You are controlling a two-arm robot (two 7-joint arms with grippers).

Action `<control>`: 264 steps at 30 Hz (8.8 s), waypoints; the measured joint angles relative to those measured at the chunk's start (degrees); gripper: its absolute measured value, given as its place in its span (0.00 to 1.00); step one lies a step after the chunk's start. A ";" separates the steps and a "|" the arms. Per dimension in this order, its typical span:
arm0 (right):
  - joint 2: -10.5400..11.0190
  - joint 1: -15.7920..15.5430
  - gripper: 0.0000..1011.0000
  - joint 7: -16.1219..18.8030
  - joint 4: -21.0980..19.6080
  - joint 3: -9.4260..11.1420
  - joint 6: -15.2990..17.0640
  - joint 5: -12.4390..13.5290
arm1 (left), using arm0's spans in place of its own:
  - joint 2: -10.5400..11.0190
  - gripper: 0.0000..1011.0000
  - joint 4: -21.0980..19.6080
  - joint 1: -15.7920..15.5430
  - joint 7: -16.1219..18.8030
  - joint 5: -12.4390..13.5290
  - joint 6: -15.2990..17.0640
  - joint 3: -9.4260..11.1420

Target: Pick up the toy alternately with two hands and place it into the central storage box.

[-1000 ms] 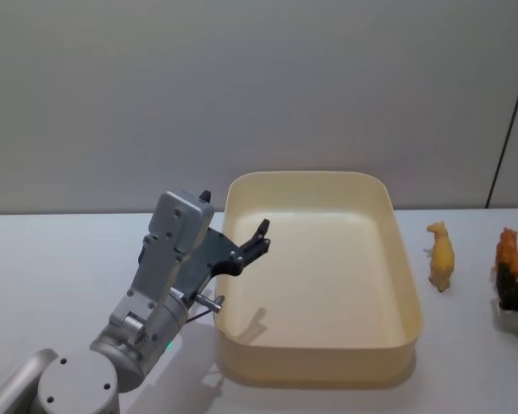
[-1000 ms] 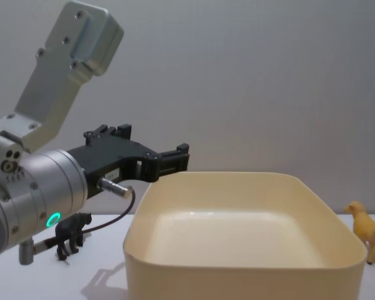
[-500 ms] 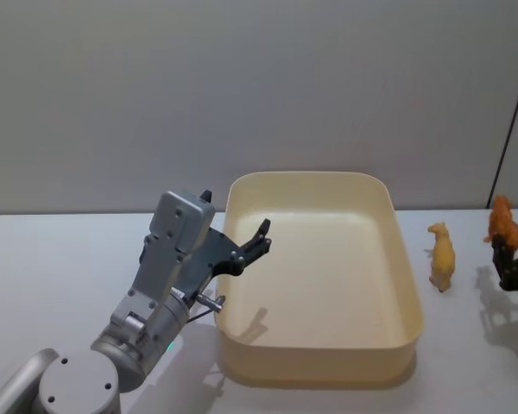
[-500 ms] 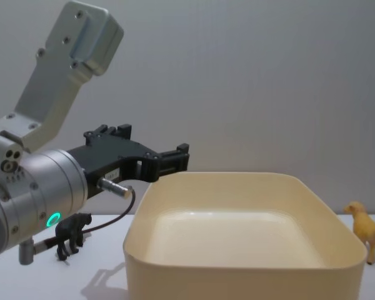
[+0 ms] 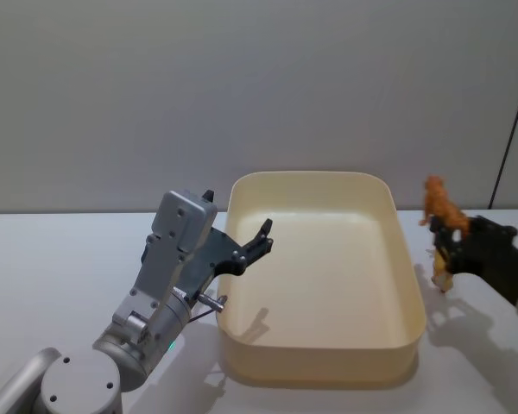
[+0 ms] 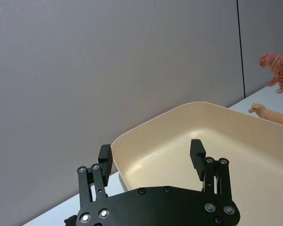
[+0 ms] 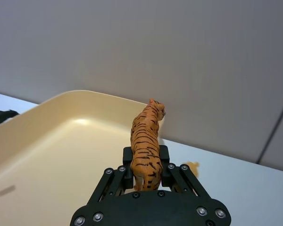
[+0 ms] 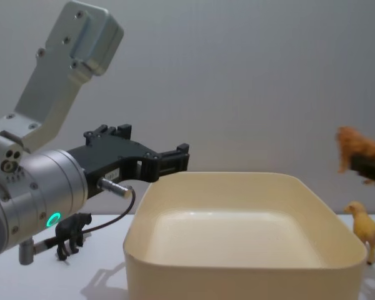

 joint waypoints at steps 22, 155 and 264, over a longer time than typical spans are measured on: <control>-10.54 13.88 0.70 9.04 14.83 -6.46 2.34 -3.90 | 0.00 0.99 0.00 0.00 0.00 0.00 0.00 0.00; -3.41 6.07 0.33 4.40 6.06 -0.88 4.18 -2.43 | 0.00 0.99 0.00 0.00 0.00 0.00 0.00 0.00; -2.89 7.18 0.99 4.08 5.25 0.50 8.09 1.94 | -3.64 0.99 10.50 -4.66 14.21 -11.77 22.10 -6.22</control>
